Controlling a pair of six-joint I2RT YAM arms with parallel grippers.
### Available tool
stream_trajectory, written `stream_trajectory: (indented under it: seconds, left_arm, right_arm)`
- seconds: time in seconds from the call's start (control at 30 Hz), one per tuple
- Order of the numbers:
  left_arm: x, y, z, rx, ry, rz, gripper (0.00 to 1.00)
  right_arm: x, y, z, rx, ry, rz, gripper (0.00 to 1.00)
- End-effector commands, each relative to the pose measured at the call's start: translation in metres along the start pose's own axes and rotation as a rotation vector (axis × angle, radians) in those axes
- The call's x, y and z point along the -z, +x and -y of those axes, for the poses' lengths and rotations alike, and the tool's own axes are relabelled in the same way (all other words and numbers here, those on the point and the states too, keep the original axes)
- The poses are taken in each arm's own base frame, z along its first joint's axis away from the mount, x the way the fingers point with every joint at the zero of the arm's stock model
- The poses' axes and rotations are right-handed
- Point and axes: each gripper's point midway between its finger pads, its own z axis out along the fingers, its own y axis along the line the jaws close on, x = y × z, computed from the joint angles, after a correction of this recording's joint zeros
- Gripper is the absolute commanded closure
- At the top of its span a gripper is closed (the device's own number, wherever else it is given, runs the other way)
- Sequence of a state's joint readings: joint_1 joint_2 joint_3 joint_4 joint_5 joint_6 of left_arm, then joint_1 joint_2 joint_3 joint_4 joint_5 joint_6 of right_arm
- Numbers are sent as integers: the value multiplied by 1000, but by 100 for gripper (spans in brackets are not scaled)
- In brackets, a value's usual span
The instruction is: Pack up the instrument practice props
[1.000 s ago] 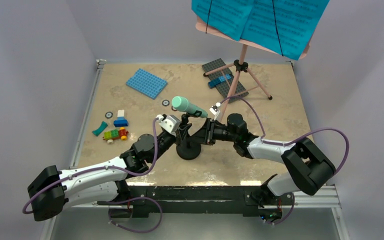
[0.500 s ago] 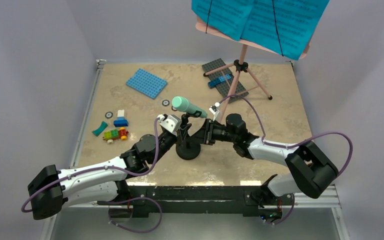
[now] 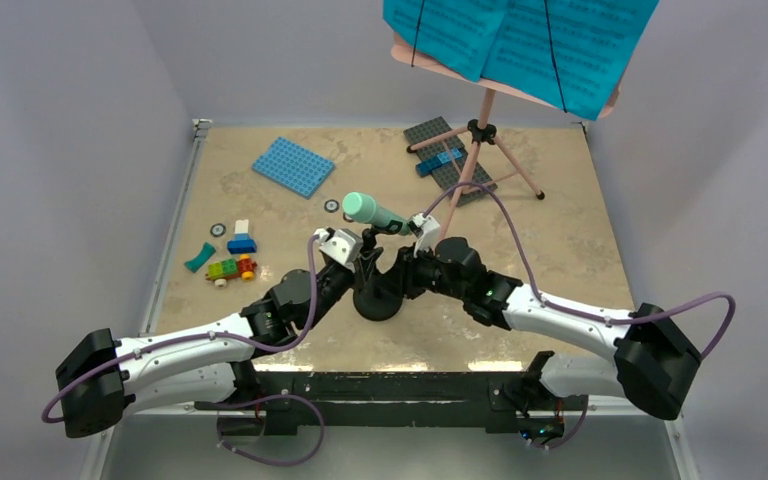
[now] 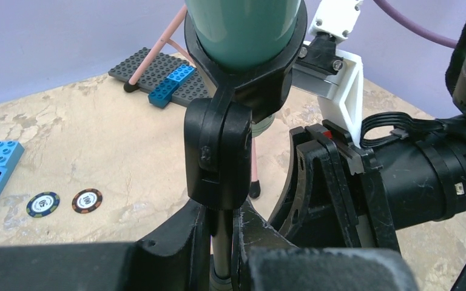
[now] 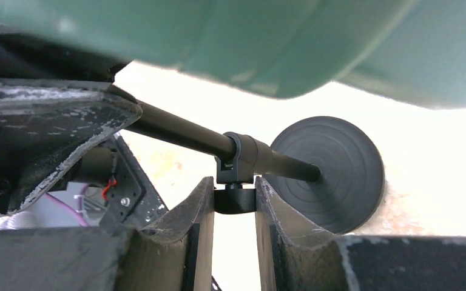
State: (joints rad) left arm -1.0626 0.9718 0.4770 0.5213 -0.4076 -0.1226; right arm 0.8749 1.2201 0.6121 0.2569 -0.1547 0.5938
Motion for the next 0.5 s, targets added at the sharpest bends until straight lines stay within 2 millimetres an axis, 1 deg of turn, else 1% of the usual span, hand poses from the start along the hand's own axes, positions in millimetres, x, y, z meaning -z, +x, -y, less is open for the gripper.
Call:
stream_trajectory:
  seconds: [0.0,0.03,0.07,0.1,0.13,0.2,0.27,0.37,0.4,0.47]
  left_arm:
    - [3,22,-5,26,-39,-77,100]
    - [4,21,-5,27,-39,-76,100]
    - [4,21,-5,26,-37,-75,100]
    - [5,21,-5,25,-37,-73,100]
    - [5,20,-5,24,-34,-69,100]
    - [6,19,-5,22,-31,-62,100]
    - [6,17,-4,21,-26,-59,100]
    - [6,16,-3,20,-21,-58,100]
    - [6,15,-2,18,-19,-57,100]
    - [6,15,-1,16,-15,-60,100]
  right_arm:
    - [9,-16,8,108,91,28,100]
    - [10,-17,2,77,66,32,88]
    - [11,-17,-2,52,49,27,69]
    - [11,-17,-7,30,25,17,54]
    - [11,-16,-12,-4,0,4,45]
    - [12,-16,-20,-49,-41,-13,34]
    - [12,-16,-25,-83,-69,-24,30]
    - [11,-15,-30,-116,-105,-40,30]
    - [11,-16,-30,-124,-115,-39,34]
    - [10,-16,-29,-138,-123,-38,43]
